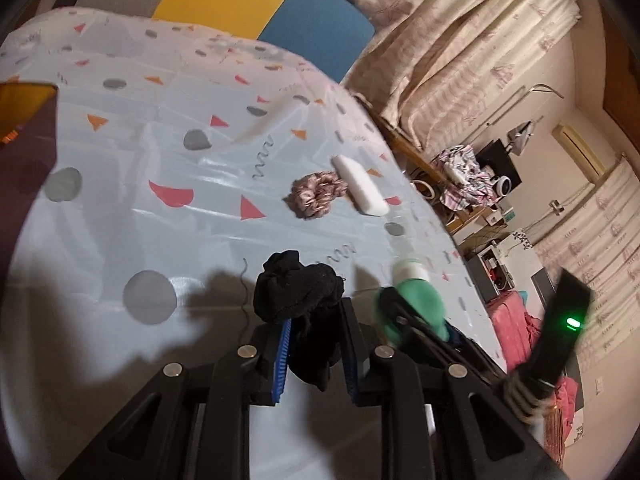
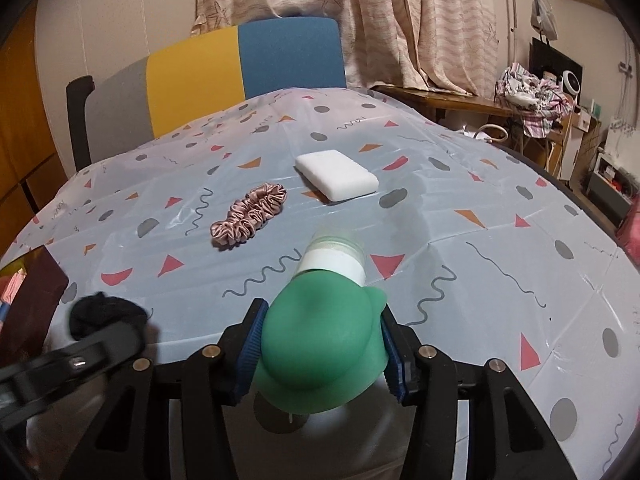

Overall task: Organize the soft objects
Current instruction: 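Carry the black scrunchie into the tray and open the left tool while the right tool holds the bottle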

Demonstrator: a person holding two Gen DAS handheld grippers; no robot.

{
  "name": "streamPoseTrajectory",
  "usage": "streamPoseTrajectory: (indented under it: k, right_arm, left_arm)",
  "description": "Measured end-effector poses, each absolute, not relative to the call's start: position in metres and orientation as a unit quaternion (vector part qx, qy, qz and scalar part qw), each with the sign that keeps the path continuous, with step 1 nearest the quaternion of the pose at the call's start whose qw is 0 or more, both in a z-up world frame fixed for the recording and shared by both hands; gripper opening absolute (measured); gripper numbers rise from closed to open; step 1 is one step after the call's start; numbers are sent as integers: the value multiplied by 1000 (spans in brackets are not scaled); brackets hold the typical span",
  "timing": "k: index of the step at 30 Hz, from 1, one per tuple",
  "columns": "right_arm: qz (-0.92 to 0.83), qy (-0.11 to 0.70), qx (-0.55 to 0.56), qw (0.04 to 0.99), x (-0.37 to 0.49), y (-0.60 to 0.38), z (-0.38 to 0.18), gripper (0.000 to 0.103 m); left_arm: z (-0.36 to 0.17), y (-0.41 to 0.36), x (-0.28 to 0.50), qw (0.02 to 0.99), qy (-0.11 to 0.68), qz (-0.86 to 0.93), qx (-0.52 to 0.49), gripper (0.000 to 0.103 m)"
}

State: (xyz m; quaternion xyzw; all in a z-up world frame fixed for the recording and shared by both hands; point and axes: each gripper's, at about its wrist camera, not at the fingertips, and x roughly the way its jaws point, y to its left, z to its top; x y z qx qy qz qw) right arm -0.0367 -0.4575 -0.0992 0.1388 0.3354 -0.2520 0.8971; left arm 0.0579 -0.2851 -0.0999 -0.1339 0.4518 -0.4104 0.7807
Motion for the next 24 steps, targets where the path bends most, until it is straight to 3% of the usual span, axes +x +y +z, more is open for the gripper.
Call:
streamPoseTrajectory:
  k: [15, 24]
  right_arm:
    - [-257, 340, 115, 897, -33, -450, -101, 54]
    - [-260, 337, 114, 898, -35, -449, -100, 54]
  left_arm:
    - [-21, -190, 29, 825, 363, -414, -127, 21]
    - [-16, -104, 78, 858, 383, -320, -123, 21]
